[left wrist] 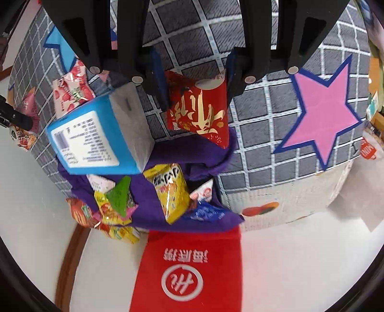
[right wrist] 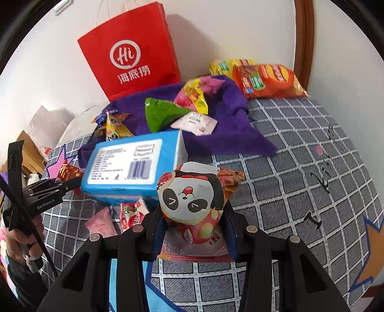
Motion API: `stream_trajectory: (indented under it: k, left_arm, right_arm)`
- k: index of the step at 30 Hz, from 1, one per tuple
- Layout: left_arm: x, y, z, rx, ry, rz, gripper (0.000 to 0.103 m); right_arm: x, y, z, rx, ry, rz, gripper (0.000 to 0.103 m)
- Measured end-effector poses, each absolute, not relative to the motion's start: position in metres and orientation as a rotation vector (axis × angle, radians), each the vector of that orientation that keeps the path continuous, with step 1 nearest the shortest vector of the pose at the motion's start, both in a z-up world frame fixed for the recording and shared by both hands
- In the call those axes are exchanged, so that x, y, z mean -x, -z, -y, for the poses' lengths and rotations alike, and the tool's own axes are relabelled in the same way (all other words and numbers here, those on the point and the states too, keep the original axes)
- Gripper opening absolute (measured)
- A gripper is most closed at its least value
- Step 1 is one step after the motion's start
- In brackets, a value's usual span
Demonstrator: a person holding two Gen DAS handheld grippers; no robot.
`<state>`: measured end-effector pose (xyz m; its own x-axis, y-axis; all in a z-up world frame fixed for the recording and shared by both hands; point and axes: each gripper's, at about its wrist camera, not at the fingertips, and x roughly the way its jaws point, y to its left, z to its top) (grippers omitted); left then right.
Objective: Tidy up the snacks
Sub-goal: 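Grasp the red packet with the left tool while the right tool lifts the panda bag, then carry the panda bag and red packet over the purple towel with both tools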
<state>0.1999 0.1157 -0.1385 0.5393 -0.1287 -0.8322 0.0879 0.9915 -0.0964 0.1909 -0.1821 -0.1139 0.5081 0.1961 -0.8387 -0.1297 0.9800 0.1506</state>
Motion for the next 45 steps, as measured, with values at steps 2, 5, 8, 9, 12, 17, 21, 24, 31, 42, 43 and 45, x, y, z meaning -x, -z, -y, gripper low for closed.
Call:
stream_trajectory:
  k: [2, 5, 8, 9, 12, 17, 21, 24, 31, 42, 43, 45]
  left_arm:
    - [-0.198, 0.131, -0.117, 0.057, 0.121, -0.986, 0.039]
    - [-0.201, 0.116, -0.118, 0.076, 0.112, -0.979, 0.038]
    - [-0.207, 0.102, -0.118, 0.093, 0.123, -0.957, 0.038]
    - [-0.211, 0.095, -0.118, 0.103, 0.122, -0.948, 0.038]
    - [-0.222, 0.08, -0.116, 0.094, 0.109, -0.919, 0.038]
    - [-0.248, 0.065, -0.112, 0.093, 0.106, -0.891, 0.038]
    - [-0.276, 0.055, -0.106, 0.088, 0.111, -0.868, 0.039]
    - [-0.294, 0.053, -0.105, 0.09, 0.11, -0.861, 0.039]
    - [-0.336, 0.059, -0.101, 0.088, 0.079, -0.828, 0.039]
    - [-0.354, 0.086, -0.121, 0.122, 0.037, -0.877, 0.039]
    - [-0.357, 0.088, -0.123, 0.125, 0.03, -0.882, 0.039]
    - [-0.359, 0.092, -0.124, 0.133, 0.032, -0.895, 0.039]
  right_arm:
    - [-0.192, 0.107, 0.181, -0.062, -0.204, -1.006, 0.042]
    - [-0.199, 0.095, 0.176, -0.037, -0.212, -0.985, 0.042]
    - [-0.213, 0.082, 0.168, -0.009, -0.232, -0.963, 0.042]
    - [-0.218, 0.078, 0.164, 0.004, -0.24, -0.951, 0.042]
    - [-0.238, 0.061, 0.151, 0.034, -0.268, -0.913, 0.042]
    - [-0.271, 0.04, 0.128, 0.055, -0.317, -0.869, 0.042]
    - [-0.292, 0.034, 0.109, 0.078, -0.353, -0.861, 0.042]
    - [-0.309, 0.031, 0.1, 0.093, -0.365, -0.853, 0.042]
    - [-0.346, 0.037, 0.09, 0.096, -0.368, -0.855, 0.042]
    - [-0.394, 0.071, 0.067, 0.08, -0.41, -0.893, 0.042]
    - [-0.396, 0.077, 0.069, 0.062, -0.409, -0.9, 0.042]
    - [-0.399, 0.086, 0.069, 0.078, -0.415, -0.934, 0.042]
